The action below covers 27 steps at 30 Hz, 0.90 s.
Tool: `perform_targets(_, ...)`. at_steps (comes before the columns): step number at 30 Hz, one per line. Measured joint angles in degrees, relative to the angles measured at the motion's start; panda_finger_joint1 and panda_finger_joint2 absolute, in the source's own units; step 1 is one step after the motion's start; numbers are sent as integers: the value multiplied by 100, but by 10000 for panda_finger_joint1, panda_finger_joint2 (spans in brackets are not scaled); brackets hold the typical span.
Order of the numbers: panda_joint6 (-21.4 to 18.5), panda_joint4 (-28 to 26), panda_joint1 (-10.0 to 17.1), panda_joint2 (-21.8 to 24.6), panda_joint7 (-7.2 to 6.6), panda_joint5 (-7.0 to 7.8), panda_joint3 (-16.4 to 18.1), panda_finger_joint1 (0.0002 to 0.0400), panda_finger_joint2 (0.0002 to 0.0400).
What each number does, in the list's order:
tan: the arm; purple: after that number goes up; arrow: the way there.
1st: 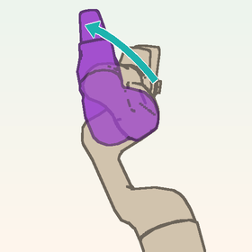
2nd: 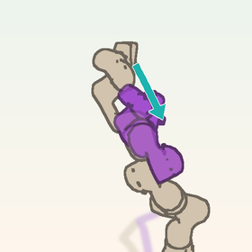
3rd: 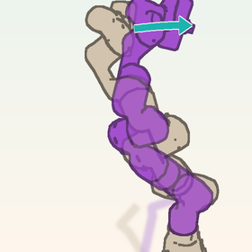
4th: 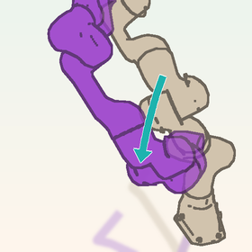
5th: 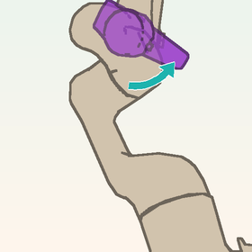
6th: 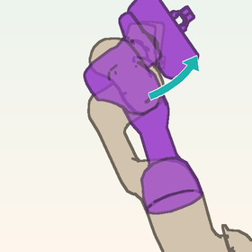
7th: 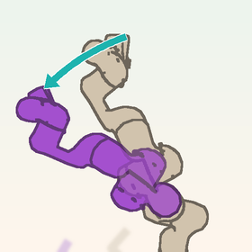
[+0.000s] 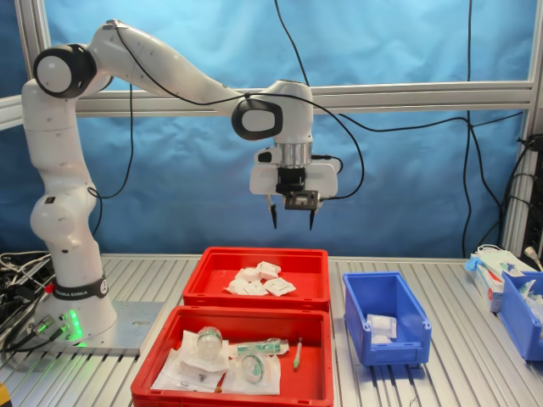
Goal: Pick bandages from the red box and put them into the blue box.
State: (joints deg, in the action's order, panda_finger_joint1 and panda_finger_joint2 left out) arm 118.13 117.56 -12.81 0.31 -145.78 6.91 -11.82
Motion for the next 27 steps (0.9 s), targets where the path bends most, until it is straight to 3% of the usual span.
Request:
perform_targets(14,0,193,-56,0,-2,0,0,400,400)
perform_targets(19,32,343,-271,0,-160,0,1,400,400)
perform_targets(27,481,558,-694,-14,-454,0,13,400,400)
